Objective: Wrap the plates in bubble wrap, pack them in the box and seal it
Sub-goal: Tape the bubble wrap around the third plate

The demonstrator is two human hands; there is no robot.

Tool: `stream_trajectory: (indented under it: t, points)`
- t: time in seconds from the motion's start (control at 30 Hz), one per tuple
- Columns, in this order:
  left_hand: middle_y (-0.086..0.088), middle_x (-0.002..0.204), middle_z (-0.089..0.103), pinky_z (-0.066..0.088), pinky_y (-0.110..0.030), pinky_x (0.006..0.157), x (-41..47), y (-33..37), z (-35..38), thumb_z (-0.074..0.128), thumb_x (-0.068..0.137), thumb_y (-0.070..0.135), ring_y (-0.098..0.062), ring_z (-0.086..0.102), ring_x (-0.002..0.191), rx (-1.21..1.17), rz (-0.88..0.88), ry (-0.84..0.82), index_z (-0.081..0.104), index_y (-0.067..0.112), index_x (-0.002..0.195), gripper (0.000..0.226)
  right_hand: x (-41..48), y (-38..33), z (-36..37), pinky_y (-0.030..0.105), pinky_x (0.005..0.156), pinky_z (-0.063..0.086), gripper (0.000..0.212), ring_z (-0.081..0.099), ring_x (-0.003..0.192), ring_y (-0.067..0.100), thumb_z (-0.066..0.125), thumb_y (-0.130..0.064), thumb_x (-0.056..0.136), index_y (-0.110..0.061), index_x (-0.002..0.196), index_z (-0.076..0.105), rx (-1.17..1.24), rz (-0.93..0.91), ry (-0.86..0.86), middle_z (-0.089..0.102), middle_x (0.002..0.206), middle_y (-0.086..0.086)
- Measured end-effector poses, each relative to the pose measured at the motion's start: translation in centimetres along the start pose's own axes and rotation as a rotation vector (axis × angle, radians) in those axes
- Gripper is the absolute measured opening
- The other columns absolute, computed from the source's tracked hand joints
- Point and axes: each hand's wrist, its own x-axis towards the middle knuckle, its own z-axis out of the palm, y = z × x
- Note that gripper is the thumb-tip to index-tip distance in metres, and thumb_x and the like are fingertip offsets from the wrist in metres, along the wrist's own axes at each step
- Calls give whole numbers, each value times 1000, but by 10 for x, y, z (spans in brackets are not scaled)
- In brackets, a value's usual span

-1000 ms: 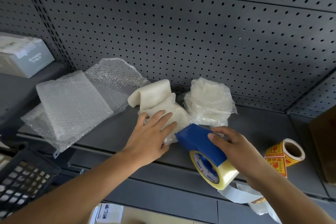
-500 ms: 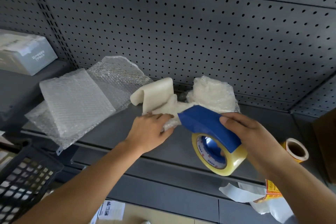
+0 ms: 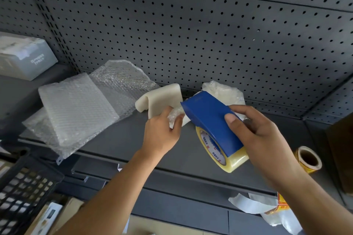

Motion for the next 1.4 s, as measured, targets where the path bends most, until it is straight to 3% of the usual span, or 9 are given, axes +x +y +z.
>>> stream_trajectory:
  t: [0.27, 0.37, 0.47, 0.57, 0.7, 1.03, 1.2, 1.3, 1.4]
  points:
    - [9, 60, 57, 39, -22, 52, 13, 3, -8, 56, 103, 34, -7, 56, 55, -241, -271, 67, 66, 8, 90, 30, -18, -10, -7, 48, 72, 57, 32, 70, 77, 22, 54, -60, 77, -49, 106, 62, 10, -39, 3, 75, 85, -3]
    - [-13, 68, 66, 50, -40, 60, 16, 20, -12, 58, 103, 31, -29, 61, 63, -411, -319, 68, 66, 10, 81, 31, -21, -8, -11, 57, 76, 56, 34, 71, 80, 26, 56, -62, 76, -50, 107, 63, 47, -50, 22, 75, 87, 3]
    - [-1, 72, 61, 53, -40, 68, 20, 34, -10, 59, 103, 26, -19, 56, 69, -566, -417, 93, 62, 19, 78, 26, -20, -5, -12, 60, 76, 55, 37, 71, 81, 27, 56, -63, 76, -49, 109, 63, 48, -44, 24, 74, 88, 5]
    - [-3, 78, 68, 56, -37, 71, 20, 37, -6, 60, 103, 29, -19, 68, 76, -687, -577, 80, 66, 12, 82, 28, -19, 2, -14, 59, 77, 58, 36, 73, 83, 22, 56, -61, 77, -47, 110, 63, 31, -12, 1, 75, 90, 1]
    - [-12, 103, 77, 62, -41, 85, 14, 43, -6, 63, 101, 28, -24, 75, 99, -875, -731, 45, 70, 5, 112, 27, -15, 9, -14, 40, 69, 59, 36, 72, 75, 8, 53, -59, 81, -45, 113, 62, -18, 38, -30, 75, 85, -10]
    - [-5, 109, 78, 58, -34, 78, -1, 42, -28, 50, 104, 24, -17, 75, 98, -1187, -821, -101, 64, 15, 125, 27, 2, 15, -3, 18, 54, 53, 15, 71, 67, 8, 56, -44, 97, -47, 110, 62, -41, 60, -80, 75, 81, -11]
    - [-1, 122, 75, 55, -41, 96, -5, 41, -33, 63, 87, 63, -16, 71, 115, -1094, -761, -184, 62, 23, 134, 61, 6, 19, 3, 25, 59, 54, 16, 72, 69, 10, 55, -46, 97, -46, 111, 61, -47, 85, -100, 75, 81, -11]
    - [-6, 114, 78, 59, -41, 88, -4, 37, -28, 80, 87, 22, -24, 74, 108, -1022, -797, -104, 68, 15, 126, 41, 7, 19, 6, 24, 59, 53, 15, 72, 69, 9, 54, -46, 98, -47, 111, 62, -52, 102, -117, 75, 82, -12]
    - [-9, 109, 79, 61, -35, 76, -3, 33, -28, 77, 88, 9, -25, 76, 102, -1067, -847, -57, 70, 10, 120, 33, 5, 18, 8, 20, 57, 53, 14, 72, 70, 9, 54, -45, 98, -49, 109, 61, -37, 103, -134, 75, 82, -12]
